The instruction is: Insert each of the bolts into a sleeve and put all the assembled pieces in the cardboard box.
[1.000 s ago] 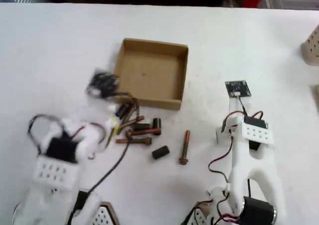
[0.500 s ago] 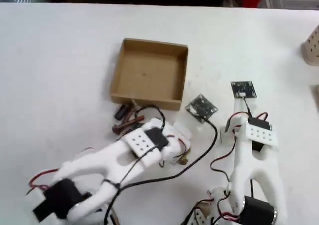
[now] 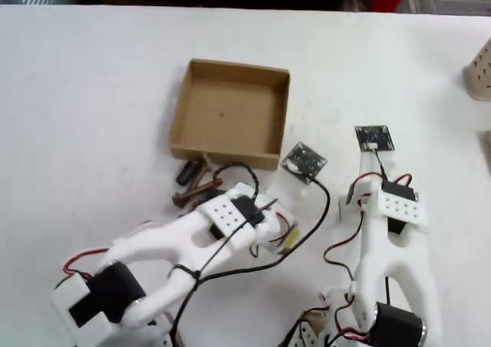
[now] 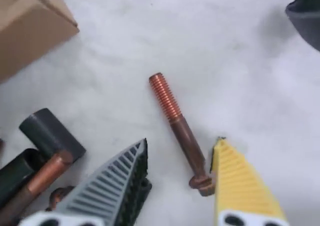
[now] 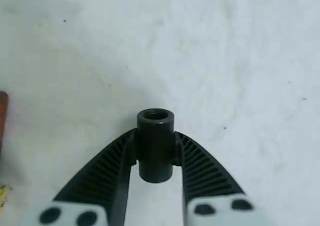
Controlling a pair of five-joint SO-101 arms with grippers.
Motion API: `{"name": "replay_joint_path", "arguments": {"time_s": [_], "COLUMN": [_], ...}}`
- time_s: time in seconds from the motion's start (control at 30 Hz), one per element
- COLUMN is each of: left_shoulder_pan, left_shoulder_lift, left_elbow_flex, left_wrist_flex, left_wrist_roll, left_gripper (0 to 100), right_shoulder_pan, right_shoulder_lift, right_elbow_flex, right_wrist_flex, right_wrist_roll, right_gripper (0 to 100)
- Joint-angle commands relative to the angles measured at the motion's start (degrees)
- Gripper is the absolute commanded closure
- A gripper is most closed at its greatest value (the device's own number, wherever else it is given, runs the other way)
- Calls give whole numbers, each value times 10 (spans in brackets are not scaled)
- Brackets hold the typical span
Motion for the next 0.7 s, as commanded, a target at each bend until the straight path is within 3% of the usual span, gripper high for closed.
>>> {"name": "replay_joint_path", "arguments": {"time_s": [0.0, 0.17, 0.33, 0.47, 0.67], "left_shoulder_pan": [18, -7, 13, 26, 2], "left_shoulder_lift": [6, 103, 168, 168, 71], "left_elbow_flex": [-29, -124, -199, -200, -168], "left_wrist_flex": [25, 113, 184, 185, 217], "left_wrist_roll": [18, 48, 46, -54, -115], "left_gripper": [771, 774, 804, 993, 979], "right_shoulder_pan": [-5, -5, -5, -5, -5], "right_shoulder_lift": [-14, -14, -14, -14, -14], "right_elbow_flex": [-4, -4, -4, -4, -4], "right_wrist_flex": [-7, -7, -7, -7, -7], "right_wrist_roll": [-4, -4, -4, -4, -4], "right_gripper": [981, 981, 981, 981, 981]}}
